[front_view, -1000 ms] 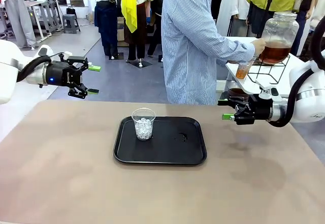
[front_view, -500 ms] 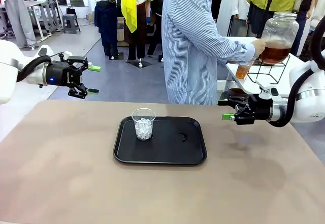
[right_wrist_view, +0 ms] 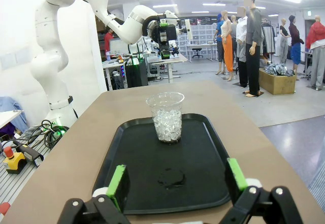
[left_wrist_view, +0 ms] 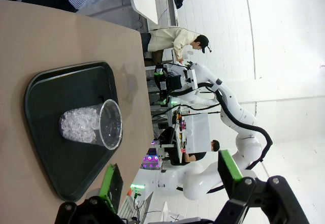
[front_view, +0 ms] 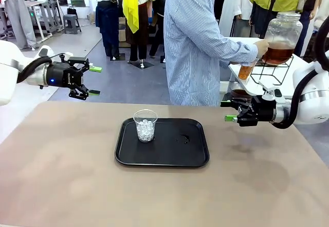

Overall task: Pour the drink into the iced cup.
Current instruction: Pick up the iced cup indicated by the human and present it to them.

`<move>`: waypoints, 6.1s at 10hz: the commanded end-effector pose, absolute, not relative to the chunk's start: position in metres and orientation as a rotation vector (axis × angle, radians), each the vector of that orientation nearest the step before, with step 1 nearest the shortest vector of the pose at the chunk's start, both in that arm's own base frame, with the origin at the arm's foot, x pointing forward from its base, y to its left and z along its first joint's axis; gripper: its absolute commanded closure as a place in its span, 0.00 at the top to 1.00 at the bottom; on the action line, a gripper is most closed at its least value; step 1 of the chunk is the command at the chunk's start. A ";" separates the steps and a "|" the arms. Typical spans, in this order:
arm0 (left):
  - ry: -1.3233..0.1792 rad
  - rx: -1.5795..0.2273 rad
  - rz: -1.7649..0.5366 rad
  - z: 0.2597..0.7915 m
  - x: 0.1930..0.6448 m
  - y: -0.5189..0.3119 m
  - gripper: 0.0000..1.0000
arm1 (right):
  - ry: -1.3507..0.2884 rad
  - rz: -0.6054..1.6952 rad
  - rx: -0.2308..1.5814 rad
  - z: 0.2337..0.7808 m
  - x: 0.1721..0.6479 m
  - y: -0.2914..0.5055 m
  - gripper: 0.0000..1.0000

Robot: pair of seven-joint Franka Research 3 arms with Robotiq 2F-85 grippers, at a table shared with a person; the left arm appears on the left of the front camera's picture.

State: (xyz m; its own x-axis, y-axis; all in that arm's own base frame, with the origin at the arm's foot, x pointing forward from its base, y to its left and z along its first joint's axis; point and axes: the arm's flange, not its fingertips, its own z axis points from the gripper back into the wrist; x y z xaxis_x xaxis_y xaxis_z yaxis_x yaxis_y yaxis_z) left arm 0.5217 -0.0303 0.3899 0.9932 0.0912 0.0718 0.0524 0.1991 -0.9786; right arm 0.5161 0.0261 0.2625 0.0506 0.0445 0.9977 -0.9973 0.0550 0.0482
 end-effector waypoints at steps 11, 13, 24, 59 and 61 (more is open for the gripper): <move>-0.127 -1.369 0.027 0.391 0.522 -0.031 1.00 | -1.161 1.155 1.160 0.265 0.517 0.027 1.00; -0.127 -1.369 0.027 0.391 0.522 -0.031 1.00 | -1.161 1.155 1.160 0.265 0.517 0.027 1.00; -0.127 -1.369 0.027 0.391 0.522 -0.031 1.00 | -1.161 1.155 1.160 0.265 0.517 0.027 1.00; -0.127 -1.369 0.027 0.391 0.522 -0.031 1.00 | -1.161 1.155 1.160 0.265 0.517 0.027 1.00; -0.127 -1.369 0.027 0.391 0.522 -0.031 1.00 | -1.161 1.155 1.160 0.265 0.517 0.027 1.00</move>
